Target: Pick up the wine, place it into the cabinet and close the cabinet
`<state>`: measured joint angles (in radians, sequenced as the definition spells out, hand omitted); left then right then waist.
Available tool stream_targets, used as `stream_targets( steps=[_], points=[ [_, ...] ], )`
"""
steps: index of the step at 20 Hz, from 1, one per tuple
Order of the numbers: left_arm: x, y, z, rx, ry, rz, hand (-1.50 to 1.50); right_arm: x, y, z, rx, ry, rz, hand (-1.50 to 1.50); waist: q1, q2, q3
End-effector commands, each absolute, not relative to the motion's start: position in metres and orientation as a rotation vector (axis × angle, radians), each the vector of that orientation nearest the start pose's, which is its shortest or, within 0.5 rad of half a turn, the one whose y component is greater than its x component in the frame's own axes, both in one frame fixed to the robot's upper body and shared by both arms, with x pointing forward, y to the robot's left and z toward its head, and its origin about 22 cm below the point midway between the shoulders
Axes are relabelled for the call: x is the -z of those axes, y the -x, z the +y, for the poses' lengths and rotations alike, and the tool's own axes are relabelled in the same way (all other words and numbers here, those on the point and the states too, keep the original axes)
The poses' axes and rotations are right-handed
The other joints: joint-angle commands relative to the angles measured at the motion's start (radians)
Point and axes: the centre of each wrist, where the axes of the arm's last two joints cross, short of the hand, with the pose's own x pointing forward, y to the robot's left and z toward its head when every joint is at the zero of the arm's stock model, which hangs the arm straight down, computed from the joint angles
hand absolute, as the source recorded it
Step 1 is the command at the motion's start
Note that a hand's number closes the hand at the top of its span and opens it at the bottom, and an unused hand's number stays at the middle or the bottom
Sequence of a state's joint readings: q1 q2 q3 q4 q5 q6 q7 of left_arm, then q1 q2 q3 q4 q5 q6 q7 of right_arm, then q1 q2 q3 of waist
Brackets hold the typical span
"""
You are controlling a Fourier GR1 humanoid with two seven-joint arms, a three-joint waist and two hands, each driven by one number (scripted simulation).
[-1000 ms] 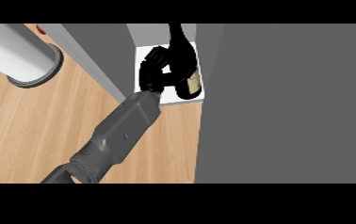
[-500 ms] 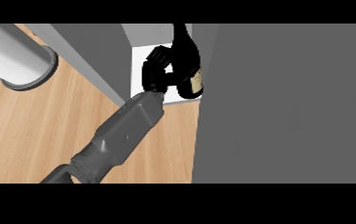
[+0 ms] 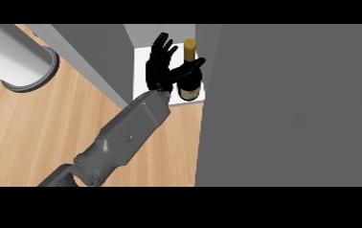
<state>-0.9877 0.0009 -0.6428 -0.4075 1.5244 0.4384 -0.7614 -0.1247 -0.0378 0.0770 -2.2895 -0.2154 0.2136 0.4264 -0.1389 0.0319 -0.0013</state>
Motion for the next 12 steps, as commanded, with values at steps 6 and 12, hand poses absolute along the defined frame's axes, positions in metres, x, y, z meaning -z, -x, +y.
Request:
stream_targets(
  steps=[6, 12],
  points=[
    [-0.003, -0.394, 0.065, -0.467, 0.086, -1.603, -1.5, -0.186, -0.186, -0.208, -0.356, -0.369, -1.954, -1.5, 0.005, -0.001, 0.0],
    [-0.008, -0.393, 0.057, -0.336, 0.058, -1.68, -1.5, -0.176, -0.196, -0.208, -0.34, -0.379, -1.946, -1.5, 0.018, 0.0, 0.001]
  ],
)
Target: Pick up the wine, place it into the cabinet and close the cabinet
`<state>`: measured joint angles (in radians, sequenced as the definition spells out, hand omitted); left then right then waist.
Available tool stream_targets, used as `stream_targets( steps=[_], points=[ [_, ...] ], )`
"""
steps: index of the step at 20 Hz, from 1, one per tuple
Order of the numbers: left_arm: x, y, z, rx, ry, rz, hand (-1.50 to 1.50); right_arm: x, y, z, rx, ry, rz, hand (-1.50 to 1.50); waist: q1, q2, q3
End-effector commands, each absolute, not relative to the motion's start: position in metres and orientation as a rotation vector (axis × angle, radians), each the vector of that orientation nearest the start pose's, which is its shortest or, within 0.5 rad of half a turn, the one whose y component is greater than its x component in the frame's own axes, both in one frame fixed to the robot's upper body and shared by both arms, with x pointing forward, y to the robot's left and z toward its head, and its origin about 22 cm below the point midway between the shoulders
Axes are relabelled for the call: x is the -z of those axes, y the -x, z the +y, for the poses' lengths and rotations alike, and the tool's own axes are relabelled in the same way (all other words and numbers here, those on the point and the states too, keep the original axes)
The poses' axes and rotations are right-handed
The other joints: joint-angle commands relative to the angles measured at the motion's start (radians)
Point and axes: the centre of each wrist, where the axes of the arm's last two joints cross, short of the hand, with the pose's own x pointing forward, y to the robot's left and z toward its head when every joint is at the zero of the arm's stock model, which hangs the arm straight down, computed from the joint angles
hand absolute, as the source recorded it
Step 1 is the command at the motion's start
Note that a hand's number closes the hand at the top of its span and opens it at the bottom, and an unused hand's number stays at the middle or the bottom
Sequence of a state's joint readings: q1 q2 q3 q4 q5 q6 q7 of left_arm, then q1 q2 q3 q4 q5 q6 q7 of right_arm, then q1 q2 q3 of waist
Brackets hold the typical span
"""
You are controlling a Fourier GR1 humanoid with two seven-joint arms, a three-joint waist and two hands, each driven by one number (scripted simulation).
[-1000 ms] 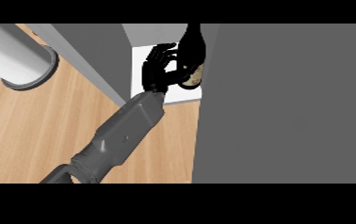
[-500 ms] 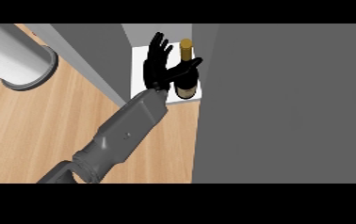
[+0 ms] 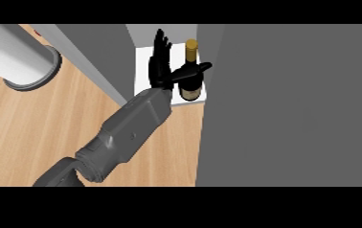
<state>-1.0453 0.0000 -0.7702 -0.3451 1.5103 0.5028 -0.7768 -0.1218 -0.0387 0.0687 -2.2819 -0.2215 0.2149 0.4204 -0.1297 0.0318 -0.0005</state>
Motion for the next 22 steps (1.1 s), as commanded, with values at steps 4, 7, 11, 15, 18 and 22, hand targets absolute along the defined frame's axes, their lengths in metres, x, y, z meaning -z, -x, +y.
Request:
stream_targets(
  steps=[4, 7, 11, 15, 18, 22],
  points=[
    [-0.002, -0.386, 0.054, -0.332, 0.069, -1.693, -1.5, -0.186, -0.188, -0.2, -0.341, -0.372, -1.96, -1.5, 0.022, -0.006, -0.001],
    [-0.004, -0.386, 0.053, -0.369, 0.056, -1.733, -1.5, -0.178, -0.182, -0.204, -0.312, -0.387, -1.95, -1.5, 0.012, -0.006, 0.0],
    [-0.004, -0.383, 0.049, -0.367, 0.128, -1.746, -1.5, -0.187, -0.194, -0.208, -0.302, -0.359, -1.954, -1.5, 0.047, -0.011, -0.001],
    [-0.022, -0.382, 0.033, -0.377, 0.149, -1.758, -1.5, -0.179, -0.188, -0.205, -0.344, -0.351, -1.932, -1.5, 0.043, -0.013, 0.0],
    [-0.014, -0.37, 0.028, -0.366, 0.189, -1.734, -1.5, -0.187, -0.186, -0.202, -0.313, -0.359, -1.946, -1.5, 0.058, -0.018, 0.0],
    [-0.011, -0.368, 0.028, -0.352, 0.244, -1.742, -1.5, -0.189, -0.173, -0.2, -0.312, -0.363, -1.924, -1.5, 0.063, -0.019, 0.0]
  ],
)
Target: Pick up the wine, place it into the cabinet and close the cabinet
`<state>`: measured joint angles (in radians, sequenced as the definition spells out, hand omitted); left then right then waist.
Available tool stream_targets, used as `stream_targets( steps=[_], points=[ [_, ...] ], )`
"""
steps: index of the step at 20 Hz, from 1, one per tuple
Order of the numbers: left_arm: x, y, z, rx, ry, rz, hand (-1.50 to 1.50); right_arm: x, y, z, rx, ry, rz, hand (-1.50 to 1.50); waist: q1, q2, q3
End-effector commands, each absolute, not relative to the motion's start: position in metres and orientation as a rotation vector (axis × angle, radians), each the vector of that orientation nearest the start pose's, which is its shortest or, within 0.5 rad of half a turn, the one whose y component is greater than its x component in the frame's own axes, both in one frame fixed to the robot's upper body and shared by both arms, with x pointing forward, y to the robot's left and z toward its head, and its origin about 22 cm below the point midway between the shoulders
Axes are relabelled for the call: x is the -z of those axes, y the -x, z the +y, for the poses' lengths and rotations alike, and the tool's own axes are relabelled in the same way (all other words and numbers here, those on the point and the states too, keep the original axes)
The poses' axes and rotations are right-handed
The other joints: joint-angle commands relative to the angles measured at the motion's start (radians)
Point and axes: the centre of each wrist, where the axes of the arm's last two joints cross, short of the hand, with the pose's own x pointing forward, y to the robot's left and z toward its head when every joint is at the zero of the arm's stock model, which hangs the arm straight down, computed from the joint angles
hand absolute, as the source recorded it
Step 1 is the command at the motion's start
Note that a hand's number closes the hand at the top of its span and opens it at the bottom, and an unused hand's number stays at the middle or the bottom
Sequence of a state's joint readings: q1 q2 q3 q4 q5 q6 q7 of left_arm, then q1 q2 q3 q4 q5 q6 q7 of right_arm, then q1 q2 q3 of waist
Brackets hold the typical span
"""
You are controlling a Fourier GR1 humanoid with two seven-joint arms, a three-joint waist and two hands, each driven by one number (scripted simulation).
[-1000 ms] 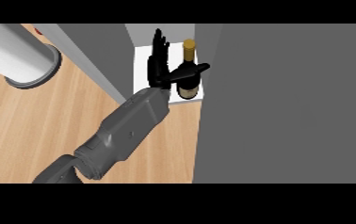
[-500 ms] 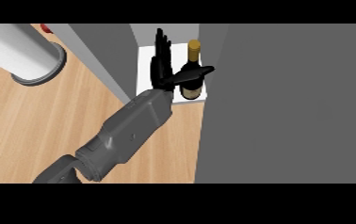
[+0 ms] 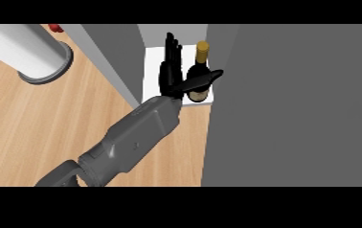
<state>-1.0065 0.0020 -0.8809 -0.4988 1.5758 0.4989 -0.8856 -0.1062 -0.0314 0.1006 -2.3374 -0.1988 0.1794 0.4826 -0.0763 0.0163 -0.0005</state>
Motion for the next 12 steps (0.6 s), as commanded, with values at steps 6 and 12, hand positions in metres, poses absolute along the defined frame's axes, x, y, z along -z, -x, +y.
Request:
stream_targets(
  steps=[6, 12],
  points=[
    [0.003, -0.351, 0.025, -0.277, 0.235, -1.763, -1.5, -0.195, -0.164, -0.21, -0.276, -0.338, -1.927, -1.5, 0.037, -0.011, 0.0],
    [0.007, -0.325, 0.014, -0.285, 0.244, -1.77, -1.5, -0.189, -0.176, -0.217, -0.278, -0.301, -1.921, -1.5, 0.06, -0.016, 0.0]
  ],
)
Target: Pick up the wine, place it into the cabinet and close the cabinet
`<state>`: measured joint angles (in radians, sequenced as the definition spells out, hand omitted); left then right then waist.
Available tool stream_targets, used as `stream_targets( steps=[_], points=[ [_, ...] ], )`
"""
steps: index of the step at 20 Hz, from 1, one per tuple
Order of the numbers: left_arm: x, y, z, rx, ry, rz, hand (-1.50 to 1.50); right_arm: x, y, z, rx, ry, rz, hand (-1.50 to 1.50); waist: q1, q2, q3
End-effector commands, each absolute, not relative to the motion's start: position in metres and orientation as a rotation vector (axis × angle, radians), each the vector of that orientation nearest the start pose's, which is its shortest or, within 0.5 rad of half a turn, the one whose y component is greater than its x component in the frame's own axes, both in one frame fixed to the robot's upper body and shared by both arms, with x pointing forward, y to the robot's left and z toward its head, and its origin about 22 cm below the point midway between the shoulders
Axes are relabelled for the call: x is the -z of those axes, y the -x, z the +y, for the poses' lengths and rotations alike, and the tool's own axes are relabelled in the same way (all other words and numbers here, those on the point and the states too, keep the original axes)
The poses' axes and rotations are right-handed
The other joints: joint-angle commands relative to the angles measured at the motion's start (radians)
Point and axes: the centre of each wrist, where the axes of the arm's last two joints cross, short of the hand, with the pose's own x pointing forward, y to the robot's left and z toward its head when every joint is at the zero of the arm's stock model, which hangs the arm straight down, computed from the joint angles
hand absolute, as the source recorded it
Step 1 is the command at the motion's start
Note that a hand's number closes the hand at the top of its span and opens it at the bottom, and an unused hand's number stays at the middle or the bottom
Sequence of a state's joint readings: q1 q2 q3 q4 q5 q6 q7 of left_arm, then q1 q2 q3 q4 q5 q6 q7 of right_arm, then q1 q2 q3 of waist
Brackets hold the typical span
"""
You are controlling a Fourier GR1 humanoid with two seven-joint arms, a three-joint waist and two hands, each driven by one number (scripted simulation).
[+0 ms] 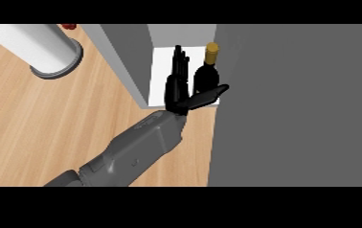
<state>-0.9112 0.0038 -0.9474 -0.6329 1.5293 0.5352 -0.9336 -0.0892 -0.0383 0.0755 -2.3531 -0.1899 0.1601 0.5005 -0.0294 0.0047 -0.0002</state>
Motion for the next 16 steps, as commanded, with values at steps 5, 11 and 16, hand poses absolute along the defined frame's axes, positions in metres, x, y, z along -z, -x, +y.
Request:
stream_targets(
  steps=[5, 11, 16],
  points=[
    [0.001, -0.343, 0.035, -0.295, 0.277, -1.788, -1.5, -0.187, -0.153, -0.206, -0.263, -0.308, -1.923, -1.5, 0.022, -0.008, 0.0],
    [0.03, -0.304, 0.04, -0.238, 0.309, -1.812, -1.5, -0.184, -0.169, -0.213, -0.255, -0.27, -1.91, -1.5, 0.029, -0.007, 0.0],
    [0.021, -0.279, 0.071, -0.144, 0.43, -1.793, -1.5, -0.177, -0.182, -0.23, -0.243, -0.255, -1.921, -1.5, 0.037, -0.008, 0.001]
  ],
)
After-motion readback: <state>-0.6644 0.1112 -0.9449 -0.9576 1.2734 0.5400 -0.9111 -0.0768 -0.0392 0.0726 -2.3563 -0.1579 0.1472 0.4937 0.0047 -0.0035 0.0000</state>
